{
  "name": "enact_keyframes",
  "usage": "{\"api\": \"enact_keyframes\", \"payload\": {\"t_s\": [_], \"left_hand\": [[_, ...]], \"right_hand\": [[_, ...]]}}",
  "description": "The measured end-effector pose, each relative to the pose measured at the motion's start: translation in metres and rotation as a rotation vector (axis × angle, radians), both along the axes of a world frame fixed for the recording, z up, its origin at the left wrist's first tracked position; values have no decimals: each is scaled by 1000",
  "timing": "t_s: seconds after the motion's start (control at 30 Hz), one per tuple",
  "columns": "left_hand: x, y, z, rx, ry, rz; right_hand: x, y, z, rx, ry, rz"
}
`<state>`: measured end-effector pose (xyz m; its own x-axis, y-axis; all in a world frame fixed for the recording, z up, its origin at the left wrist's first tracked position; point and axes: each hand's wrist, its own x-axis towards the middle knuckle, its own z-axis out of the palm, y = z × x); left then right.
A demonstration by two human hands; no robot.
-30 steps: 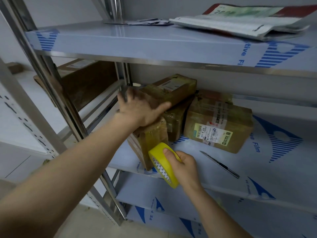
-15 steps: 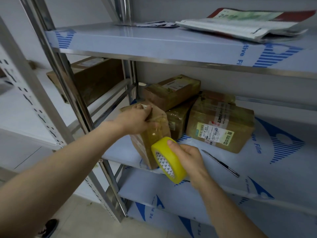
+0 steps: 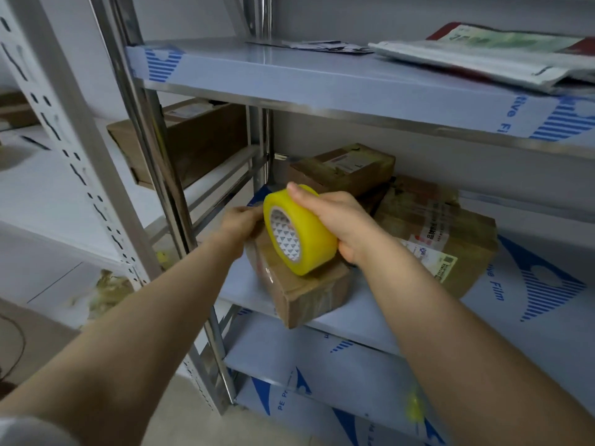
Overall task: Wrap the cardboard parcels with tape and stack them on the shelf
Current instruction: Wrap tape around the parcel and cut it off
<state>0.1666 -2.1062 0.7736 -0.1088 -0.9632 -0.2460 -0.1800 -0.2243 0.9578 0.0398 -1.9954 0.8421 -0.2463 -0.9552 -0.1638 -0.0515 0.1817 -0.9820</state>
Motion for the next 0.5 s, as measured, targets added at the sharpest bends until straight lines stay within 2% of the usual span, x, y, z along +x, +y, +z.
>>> {"api": "enact_keyframes", "payload": {"t_s": [0.13,0.3,0.5], "left_hand": [[-4,-13,-14,14,34,103],[-14,-21,-17,10,24,84],[-21,-22,-22,-63,-37,69]], "right_hand": [[4,-15,-11,31,-4,22],[-9,-2,-16,13,-156,21],[-17,47,5,-40,-12,8]]}}
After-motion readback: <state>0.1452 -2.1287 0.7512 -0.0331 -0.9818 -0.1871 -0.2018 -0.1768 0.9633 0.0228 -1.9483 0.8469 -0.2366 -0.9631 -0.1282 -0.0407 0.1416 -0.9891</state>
